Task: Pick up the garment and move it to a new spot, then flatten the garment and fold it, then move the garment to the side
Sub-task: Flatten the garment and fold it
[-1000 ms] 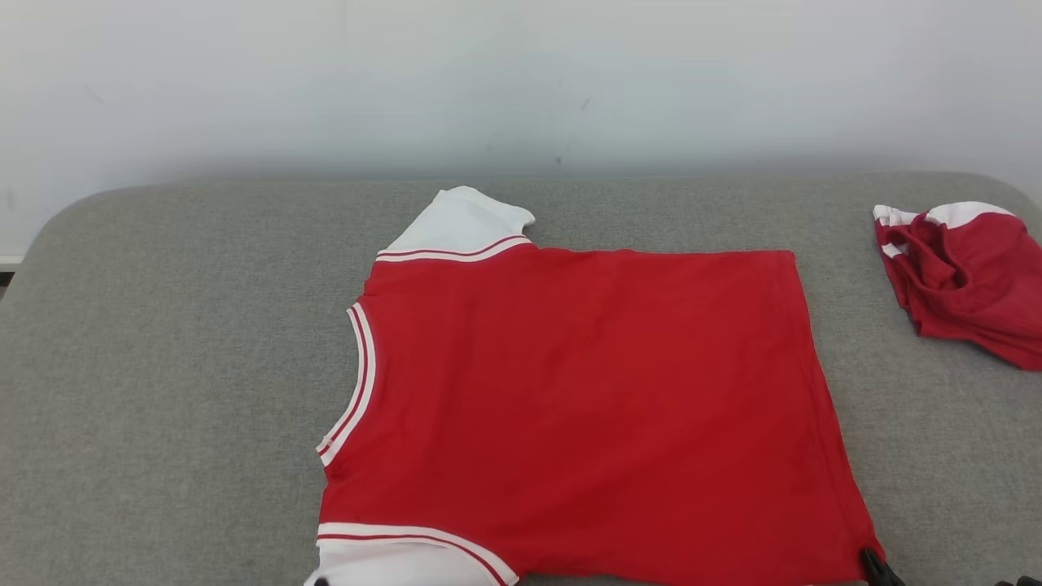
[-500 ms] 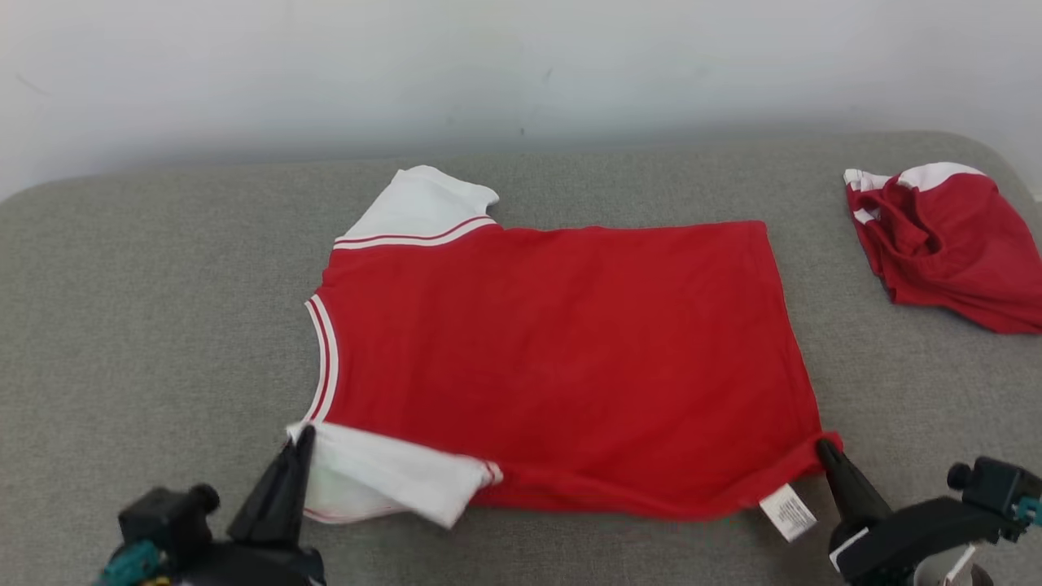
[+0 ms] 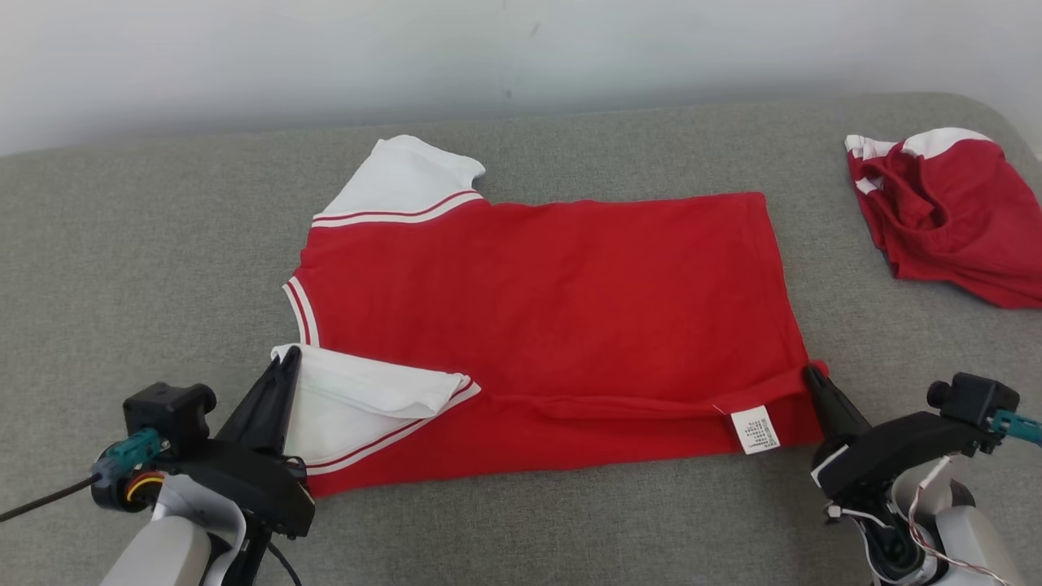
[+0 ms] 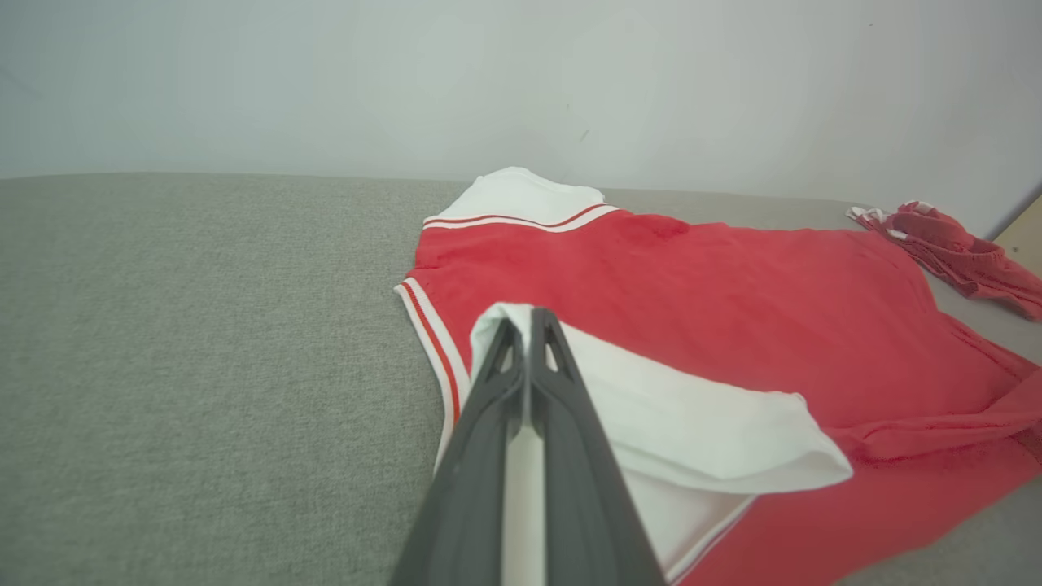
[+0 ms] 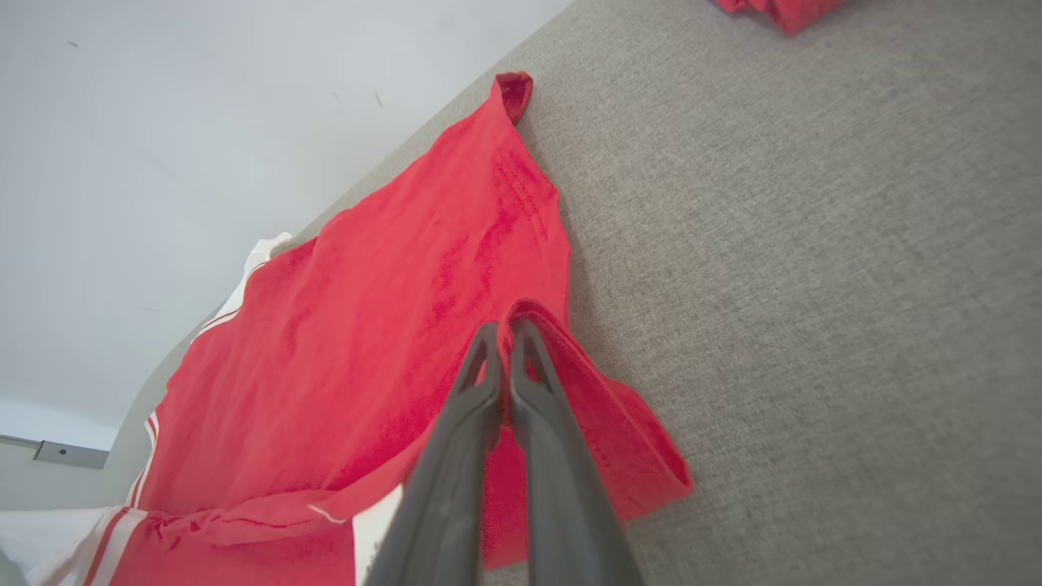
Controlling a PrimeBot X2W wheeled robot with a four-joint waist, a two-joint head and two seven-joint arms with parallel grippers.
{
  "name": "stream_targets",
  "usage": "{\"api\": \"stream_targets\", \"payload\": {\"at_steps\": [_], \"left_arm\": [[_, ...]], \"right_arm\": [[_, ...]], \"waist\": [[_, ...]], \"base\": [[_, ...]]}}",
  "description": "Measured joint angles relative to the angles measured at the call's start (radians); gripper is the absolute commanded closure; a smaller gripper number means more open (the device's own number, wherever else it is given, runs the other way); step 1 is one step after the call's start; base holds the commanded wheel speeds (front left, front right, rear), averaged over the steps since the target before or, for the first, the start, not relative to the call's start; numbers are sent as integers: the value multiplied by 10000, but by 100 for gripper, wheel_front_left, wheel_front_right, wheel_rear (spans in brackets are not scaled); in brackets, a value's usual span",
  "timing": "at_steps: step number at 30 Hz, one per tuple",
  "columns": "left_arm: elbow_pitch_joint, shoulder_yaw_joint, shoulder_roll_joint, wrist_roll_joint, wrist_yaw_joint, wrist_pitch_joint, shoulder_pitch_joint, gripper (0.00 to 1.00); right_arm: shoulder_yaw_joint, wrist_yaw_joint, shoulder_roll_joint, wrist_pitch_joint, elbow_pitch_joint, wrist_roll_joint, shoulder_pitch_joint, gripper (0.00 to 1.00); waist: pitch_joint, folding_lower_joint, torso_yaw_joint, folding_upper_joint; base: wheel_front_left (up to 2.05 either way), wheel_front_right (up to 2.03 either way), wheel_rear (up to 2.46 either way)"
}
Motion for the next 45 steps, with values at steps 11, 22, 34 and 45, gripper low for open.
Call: {"api": "stream_targets", "payload": {"at_steps": [11,22,34,45], "left_arm": [[1400,-155,-278,495,21,-1055,-531,0],[100,155,-328,614,815,-1317,1676,0],[913,-127,-543,466,782,-1168,2092,0],[2631,-59,-1277,19,174,-1300,1223,100]], "right_arm": [[807,0,-508,-1388,723,-40,-294,0],[1298,0,-1306,-2322,222,-629,1293,0],[1490,0,-1346,-2589,1012,-1085,989,0],[2263,0,-1183,-2957,2219,-1039,266,100]], "waist": [[-140,0,64,0],[-523,-2,214,-1],[-305,-2,266,-1],[-123,-1,189,-1]], "base": [[0,0,0],[0,0,0],[0,0,0],[0,0,0]]}}
